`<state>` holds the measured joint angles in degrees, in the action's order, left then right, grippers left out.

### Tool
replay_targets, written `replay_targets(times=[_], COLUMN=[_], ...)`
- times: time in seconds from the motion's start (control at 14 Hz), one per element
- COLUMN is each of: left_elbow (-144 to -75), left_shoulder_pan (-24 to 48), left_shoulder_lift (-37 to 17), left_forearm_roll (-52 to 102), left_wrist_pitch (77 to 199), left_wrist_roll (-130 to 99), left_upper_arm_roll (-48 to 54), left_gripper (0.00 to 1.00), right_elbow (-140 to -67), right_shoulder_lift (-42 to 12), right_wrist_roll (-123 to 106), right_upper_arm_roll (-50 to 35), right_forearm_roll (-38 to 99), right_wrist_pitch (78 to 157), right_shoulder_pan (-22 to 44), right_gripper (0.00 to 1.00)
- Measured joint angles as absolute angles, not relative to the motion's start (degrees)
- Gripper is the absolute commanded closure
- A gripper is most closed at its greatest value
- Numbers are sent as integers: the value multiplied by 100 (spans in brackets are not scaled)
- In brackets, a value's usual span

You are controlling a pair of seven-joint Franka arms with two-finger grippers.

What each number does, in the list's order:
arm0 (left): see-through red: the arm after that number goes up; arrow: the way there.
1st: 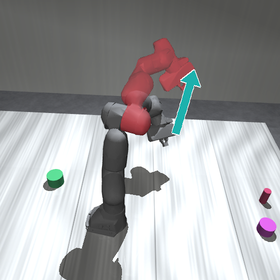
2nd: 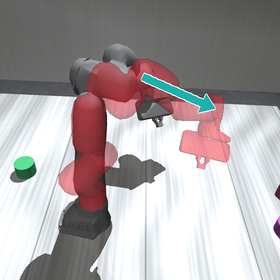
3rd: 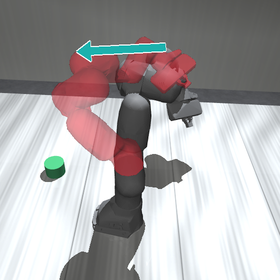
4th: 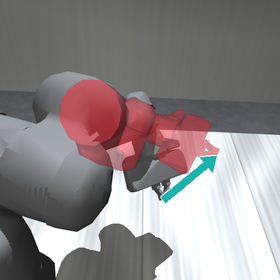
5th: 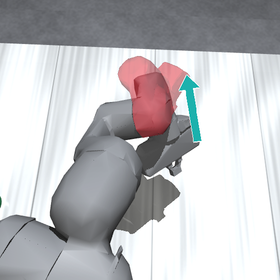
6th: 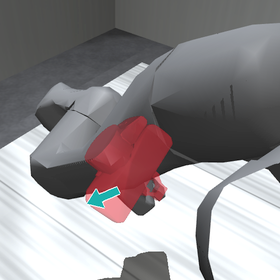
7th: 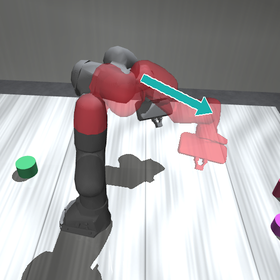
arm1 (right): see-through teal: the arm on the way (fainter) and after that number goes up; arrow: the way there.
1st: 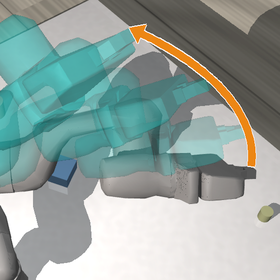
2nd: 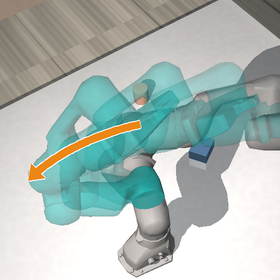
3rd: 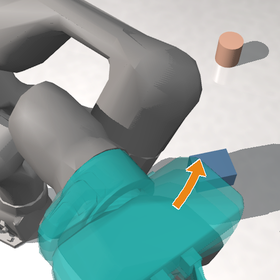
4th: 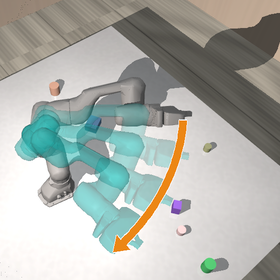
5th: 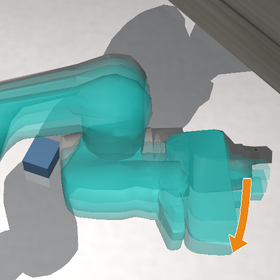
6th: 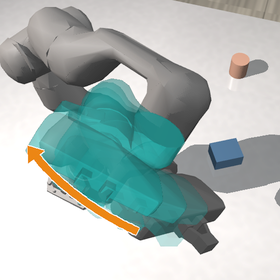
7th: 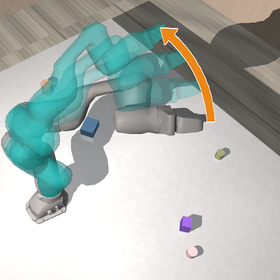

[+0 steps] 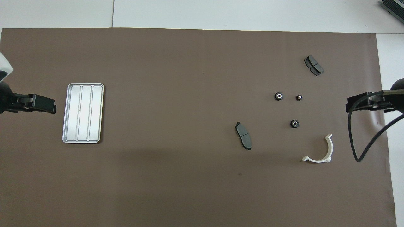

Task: Pick bearing gear from pile to tray

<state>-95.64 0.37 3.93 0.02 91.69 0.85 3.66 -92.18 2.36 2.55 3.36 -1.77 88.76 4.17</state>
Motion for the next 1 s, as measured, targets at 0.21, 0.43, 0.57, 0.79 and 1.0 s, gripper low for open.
replay_targets(times=[0.21, 0.43, 0.57, 0.79, 1.0], left_elbow=[-9564, -9564, -9564, -9564, -9564], left_shoulder_pan=[37, 37, 37, 37, 37], left_shoulder_lift=[393, 393, 393, 393, 393], left_forearm_roll=[2, 2, 2, 2, 2], left_wrist_pitch=[9170, 9169, 9169, 9169, 9169], left_wrist_roll=[85, 85, 85, 85, 85], left_upper_arm_roll=[366, 366, 366, 366, 366], left_gripper=[0, 0, 0, 0, 0], right_elbow=[-9225, -9236, -9242, -9261, -9317], right_shoulder_lift=[236, 236, 237, 240, 256], right_wrist_roll=[255, 255, 255, 255, 255], right_upper_arm_roll=[336, 337, 337, 341, 341], right_forearm_roll=[-177, -177, -177, -177, -177], right_wrist_pitch=[8879, 8880, 8880, 8880, 8888], right_shoulder_pan=[417, 417, 417, 417, 417], right_gripper=[0, 0, 0, 0, 0])
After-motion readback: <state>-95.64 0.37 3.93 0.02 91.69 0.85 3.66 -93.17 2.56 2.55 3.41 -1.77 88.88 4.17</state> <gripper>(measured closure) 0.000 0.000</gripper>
